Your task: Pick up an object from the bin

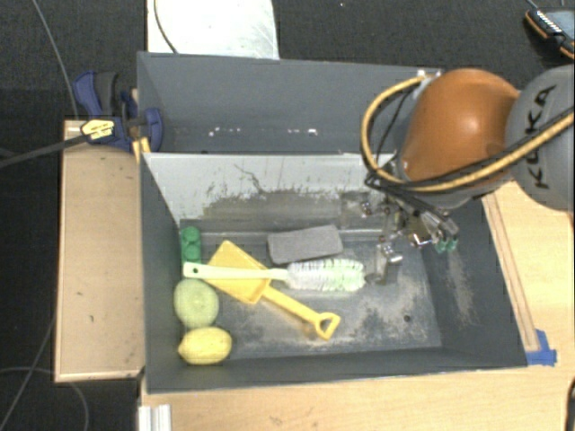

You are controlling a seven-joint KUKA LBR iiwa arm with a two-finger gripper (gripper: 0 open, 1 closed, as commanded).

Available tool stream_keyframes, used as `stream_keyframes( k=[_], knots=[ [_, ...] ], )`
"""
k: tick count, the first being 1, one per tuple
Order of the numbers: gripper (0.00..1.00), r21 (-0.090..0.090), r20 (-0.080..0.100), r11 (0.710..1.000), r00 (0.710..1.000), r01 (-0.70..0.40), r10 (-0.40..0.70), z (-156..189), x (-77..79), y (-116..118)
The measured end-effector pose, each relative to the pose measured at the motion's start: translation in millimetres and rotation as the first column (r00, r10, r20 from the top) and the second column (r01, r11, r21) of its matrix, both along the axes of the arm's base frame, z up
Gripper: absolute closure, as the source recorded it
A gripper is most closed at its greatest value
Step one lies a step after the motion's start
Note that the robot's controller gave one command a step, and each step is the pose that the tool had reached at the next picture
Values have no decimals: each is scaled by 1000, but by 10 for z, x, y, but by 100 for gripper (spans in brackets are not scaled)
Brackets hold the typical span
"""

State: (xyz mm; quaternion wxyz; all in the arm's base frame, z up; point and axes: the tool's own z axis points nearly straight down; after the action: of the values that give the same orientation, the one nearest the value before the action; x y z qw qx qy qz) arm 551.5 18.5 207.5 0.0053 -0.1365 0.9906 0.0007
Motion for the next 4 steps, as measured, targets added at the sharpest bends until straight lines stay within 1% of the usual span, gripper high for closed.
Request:
stream_keyframes(
  k=[1, 2, 3, 4],
  knots=[
    [0, 1, 9, 997, 997, 78, -78, -93, -33, 5],
    [0, 3, 13, 992, 992, 127, -127, -150, 263, 41],
    [0, 2, -2, 974, 974, 227, -227, -323, -115, -317],
    [0, 5, 7, 977, 977, 215, -215, -376, -35, -201]
  ],
)
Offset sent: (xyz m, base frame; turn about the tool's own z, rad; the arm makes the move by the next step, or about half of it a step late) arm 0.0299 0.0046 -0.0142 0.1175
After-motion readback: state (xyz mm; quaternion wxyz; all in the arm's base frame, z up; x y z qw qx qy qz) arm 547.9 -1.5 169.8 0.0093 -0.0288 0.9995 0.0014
